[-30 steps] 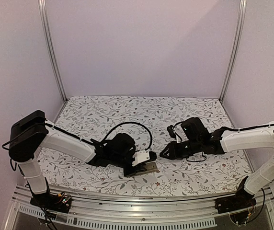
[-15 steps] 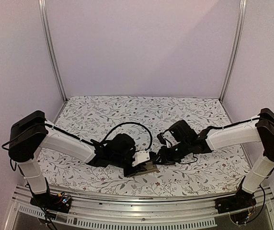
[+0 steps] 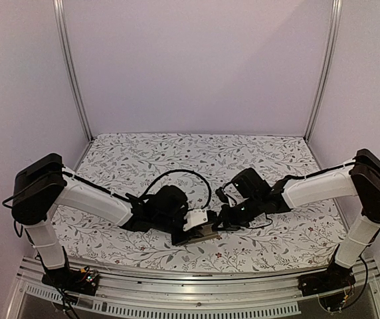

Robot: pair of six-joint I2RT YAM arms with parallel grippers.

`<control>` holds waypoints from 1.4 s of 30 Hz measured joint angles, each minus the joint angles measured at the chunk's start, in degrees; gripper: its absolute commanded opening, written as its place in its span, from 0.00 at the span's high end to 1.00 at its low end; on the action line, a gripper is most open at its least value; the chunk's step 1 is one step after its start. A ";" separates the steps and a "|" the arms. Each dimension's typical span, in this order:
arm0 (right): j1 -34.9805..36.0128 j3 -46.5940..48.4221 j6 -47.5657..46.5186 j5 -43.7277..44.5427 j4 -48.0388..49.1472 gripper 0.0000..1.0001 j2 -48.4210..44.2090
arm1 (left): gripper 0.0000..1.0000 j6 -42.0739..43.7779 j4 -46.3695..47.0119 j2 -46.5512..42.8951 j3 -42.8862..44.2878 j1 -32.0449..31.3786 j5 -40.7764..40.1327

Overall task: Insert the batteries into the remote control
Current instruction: Press the battery cover on the remote control.

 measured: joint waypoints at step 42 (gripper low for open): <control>-0.02 2.01 -0.22 0.59 -2.05 1.00 1.99 | 0.41 0.20 -2.69 -0.20 -1.40 0.04 -1.57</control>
